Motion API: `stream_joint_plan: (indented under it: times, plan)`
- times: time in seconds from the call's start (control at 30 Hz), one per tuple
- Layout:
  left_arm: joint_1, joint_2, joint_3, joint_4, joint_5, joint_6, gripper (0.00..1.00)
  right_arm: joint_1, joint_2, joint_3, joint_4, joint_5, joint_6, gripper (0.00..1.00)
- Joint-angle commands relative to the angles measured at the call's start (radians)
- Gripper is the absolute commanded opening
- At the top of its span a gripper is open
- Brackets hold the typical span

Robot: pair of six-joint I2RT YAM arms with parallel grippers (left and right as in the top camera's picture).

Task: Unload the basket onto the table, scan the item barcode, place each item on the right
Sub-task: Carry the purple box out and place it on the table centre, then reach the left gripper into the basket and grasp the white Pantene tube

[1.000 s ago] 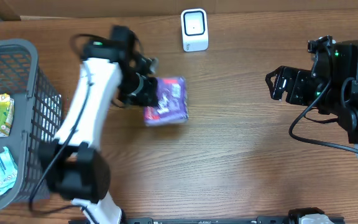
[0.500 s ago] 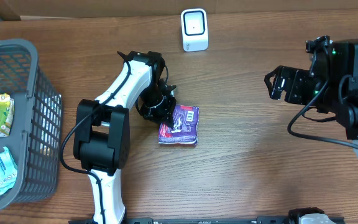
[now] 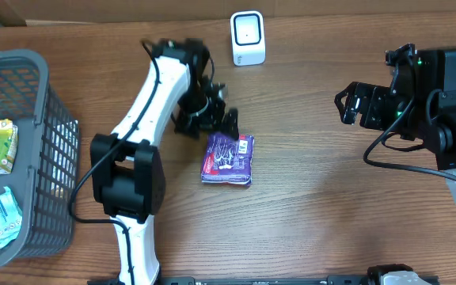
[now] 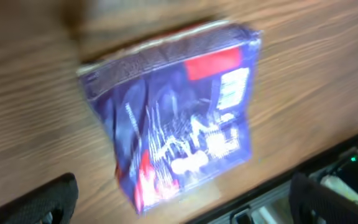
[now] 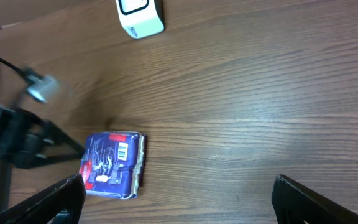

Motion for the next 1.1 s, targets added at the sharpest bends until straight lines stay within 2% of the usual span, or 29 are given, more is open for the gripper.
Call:
stream_joint_plan:
  times: [0.0,0.17,0.33,0.43,0.57,0.63,0.77,0.9,1.07]
  plan:
    - [0.027,-0.016,0.286,-0.112,-0.098,-0.029,1.00,0.004,-0.002,0.021,0.006,0.002,0.000,0.96]
    - [0.098,-0.115,0.547,-0.135,-0.169,-0.129,1.00,0.004,-0.001,0.021,0.005,0.002,0.000,0.97]
    - [0.243,-0.311,0.568,-0.135,-0.291,-0.219,1.00,0.004,0.000,0.021,-0.003,0.002,0.000,0.97]
    - [0.369,-0.426,0.520,-0.135,-0.369,-0.254,1.00,0.004,0.000,0.021,-0.002,0.000,0.000,0.97]
    - [0.624,-0.539,0.428,-0.135,-0.443,-0.302,1.00,0.004,0.000,0.021,-0.023,-0.004,0.000,0.97]
    - [0.763,-0.560,0.384,-0.134,-0.409,-0.334,1.00,0.004,0.000,0.021,-0.029,-0.005,0.000,0.97]
    - [1.004,-0.551,0.287,-0.123,-0.326,-0.319,1.00,0.004,0.000,0.021,-0.027,-0.004,0.000,0.97]
    - [1.115,-0.524,0.139,-0.050,-0.316,-0.317,0.99,0.004,0.000,0.021,-0.027,-0.004,0.000,0.97]
    - [1.123,-0.473,-0.051,0.070,-0.298,-0.316,0.99,0.004,0.002,0.021,-0.024,-0.005,0.000,0.97]
